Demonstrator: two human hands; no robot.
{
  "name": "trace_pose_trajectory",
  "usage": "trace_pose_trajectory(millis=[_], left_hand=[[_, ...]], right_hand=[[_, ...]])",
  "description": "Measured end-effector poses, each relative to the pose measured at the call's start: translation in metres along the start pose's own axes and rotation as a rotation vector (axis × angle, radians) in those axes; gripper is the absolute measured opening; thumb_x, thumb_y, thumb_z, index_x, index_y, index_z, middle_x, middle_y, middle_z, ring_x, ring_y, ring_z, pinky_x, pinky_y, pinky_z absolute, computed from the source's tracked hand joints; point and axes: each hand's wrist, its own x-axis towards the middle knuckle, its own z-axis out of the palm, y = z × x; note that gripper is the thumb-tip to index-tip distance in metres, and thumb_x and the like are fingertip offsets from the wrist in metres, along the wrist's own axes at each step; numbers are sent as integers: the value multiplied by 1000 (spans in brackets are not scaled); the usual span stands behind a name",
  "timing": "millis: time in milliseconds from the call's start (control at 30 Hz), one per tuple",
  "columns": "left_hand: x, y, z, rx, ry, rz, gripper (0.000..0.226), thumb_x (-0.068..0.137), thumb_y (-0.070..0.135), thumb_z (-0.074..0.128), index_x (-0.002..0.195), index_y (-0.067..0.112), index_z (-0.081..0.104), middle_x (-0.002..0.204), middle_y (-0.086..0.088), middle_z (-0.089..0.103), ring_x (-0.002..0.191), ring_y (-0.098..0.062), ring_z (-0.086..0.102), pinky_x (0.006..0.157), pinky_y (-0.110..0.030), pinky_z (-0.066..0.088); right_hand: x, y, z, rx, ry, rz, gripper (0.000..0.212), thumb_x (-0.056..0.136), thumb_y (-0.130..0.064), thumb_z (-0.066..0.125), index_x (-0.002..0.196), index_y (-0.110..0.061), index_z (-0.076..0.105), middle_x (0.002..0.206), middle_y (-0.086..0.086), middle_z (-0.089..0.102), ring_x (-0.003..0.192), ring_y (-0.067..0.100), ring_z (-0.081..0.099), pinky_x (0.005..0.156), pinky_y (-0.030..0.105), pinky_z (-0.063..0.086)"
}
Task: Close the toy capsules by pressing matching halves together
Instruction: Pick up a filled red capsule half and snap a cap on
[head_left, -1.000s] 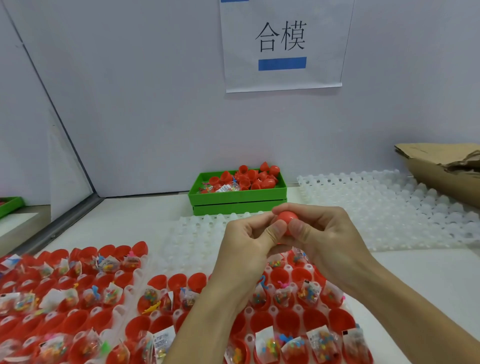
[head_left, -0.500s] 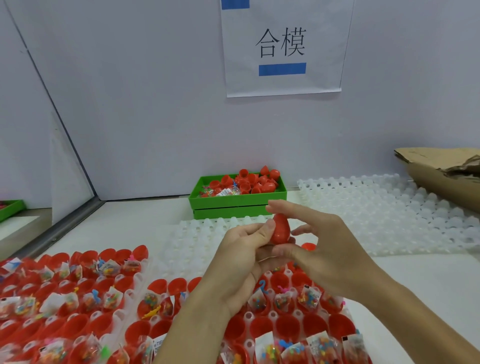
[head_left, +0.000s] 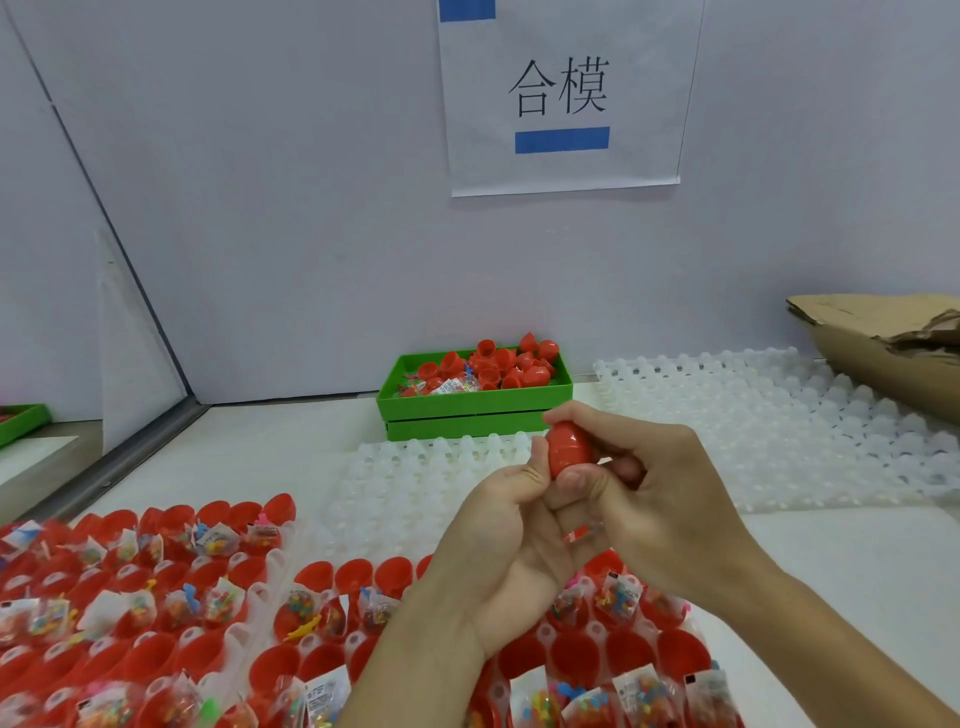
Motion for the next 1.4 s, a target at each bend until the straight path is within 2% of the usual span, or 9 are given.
trace_pose_trajectory(millis=[200,267,400,533,767,967,1100,1233,1400], left_hand=[[4,0,-3,162,108,1,45,92,36,50,112,0,69,109,-25,69,96,-30,69,80,-39,60],[6,2,-5,328,185,60,41,97,36,50,109,2,71,103,-24,72,93,-31,71,79,-38,60],[6,4,-6,549,216,185,26,95,25,61,97,3,74,88,-18,75,85,-26,74,72,-31,59],[6,8,-7,532,237,228,24,95,20,59,90,4,76,87,-21,75,83,-30,75,67,-30,60],[6,5,0,586,272,254,40,98,25,52,71,11,78,80,-20,74,73,-32,74,65,-34,61],[6,-1,1,680,329,287,47,103,25,47,68,25,79,76,-12,75,75,-27,74,72,-37,61],[5,3,4,603,297,262,47,103,28,45,72,18,79,78,-14,76,72,-26,74,60,-28,58],[7,7,0,535,321,226,43,103,29,45,79,11,75,81,-18,75,76,-31,74,61,-33,59],[7,2,-2,684,358,266,47,105,25,42,79,3,74,77,-19,74,70,-31,74,61,-29,60]], right_hand=[[2,8,-3,4,-30,9,38,79,5,71,98,-28,72,82,-6,73,75,11,70,67,21,57],[2,11,-3,-108,-34,-7,34,79,-1,75,102,-26,72,85,-13,73,86,9,68,78,22,54],[1,11,1,-281,-31,-73,43,79,-2,75,116,-24,69,99,-22,68,95,-1,62,82,14,50],[1,9,-2,-274,-59,-121,60,75,-10,83,130,-24,62,106,-20,67,99,-1,61,84,14,49],[-3,13,3,-331,24,-214,44,75,3,66,118,-7,69,93,-12,65,93,-2,60,77,2,46],[-5,16,7,-329,32,-170,47,73,14,69,114,-8,70,87,-7,70,81,6,63,72,9,52],[-3,11,7,-201,51,-114,36,75,-4,75,109,-18,72,83,-19,71,83,2,65,73,7,50],[0,10,4,-210,54,-109,36,75,-16,77,111,-19,72,87,-28,68,88,-6,63,80,5,46],[-5,16,7,-249,57,-98,41,75,-3,81,113,-16,73,82,-16,72,86,-1,65,78,5,47]])
